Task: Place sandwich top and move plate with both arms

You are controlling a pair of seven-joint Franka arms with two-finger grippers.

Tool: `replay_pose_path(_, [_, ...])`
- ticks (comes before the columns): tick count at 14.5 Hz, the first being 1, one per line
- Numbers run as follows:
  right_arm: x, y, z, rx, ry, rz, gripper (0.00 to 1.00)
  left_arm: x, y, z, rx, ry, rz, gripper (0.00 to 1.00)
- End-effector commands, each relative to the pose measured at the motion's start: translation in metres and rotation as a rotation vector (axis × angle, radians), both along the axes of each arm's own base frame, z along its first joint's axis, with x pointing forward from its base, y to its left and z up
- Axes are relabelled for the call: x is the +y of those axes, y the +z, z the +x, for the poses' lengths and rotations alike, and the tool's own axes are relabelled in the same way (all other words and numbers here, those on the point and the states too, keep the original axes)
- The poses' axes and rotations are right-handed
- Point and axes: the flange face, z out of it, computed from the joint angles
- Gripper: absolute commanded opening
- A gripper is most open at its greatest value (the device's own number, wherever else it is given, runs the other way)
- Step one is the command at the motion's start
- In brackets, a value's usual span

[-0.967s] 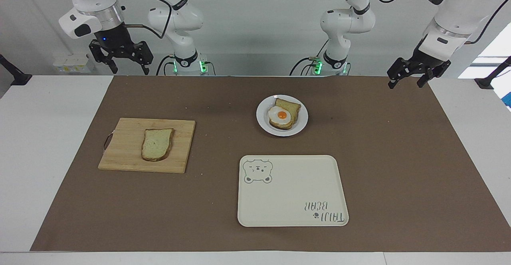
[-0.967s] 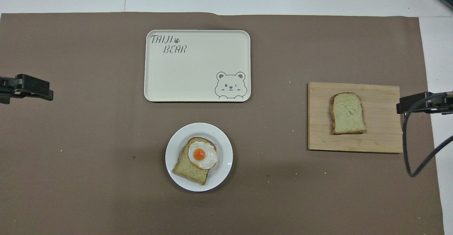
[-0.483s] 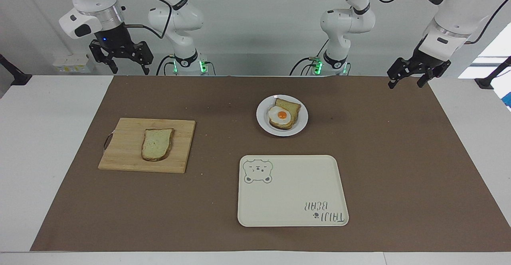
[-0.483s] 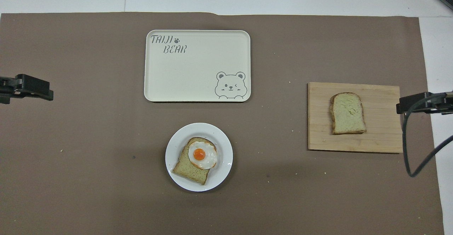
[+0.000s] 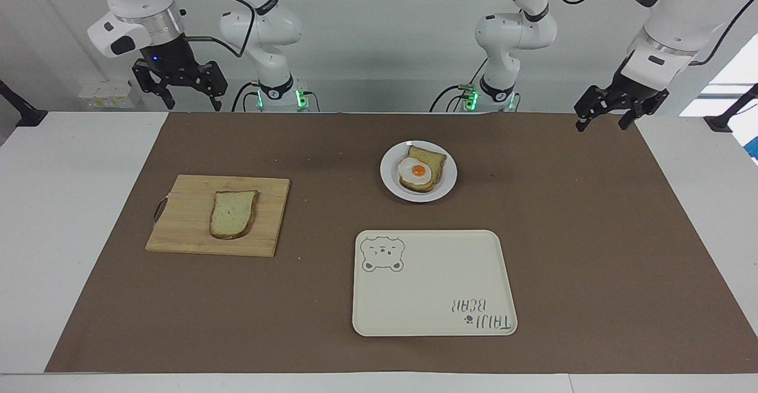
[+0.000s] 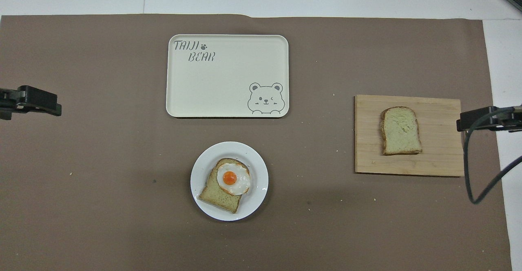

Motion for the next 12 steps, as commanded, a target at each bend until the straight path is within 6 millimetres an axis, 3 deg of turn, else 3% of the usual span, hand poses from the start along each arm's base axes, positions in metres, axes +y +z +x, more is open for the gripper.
replay_pose_path(1, [-0.0032, -0.0002, -0.0066, -0.010, 0.022, 0.013, 1.00, 0.0014, 0.0026, -0.0089, 0.005, 0.010, 0.003, 1.00])
replay_pose_path(12, [-0.0107, 0.0004, -0.0080, -0.008, 0.016, 0.010, 1.00, 0.0014, 0.0026, -0.0089, 0.005, 0.011, 0.003, 1.00])
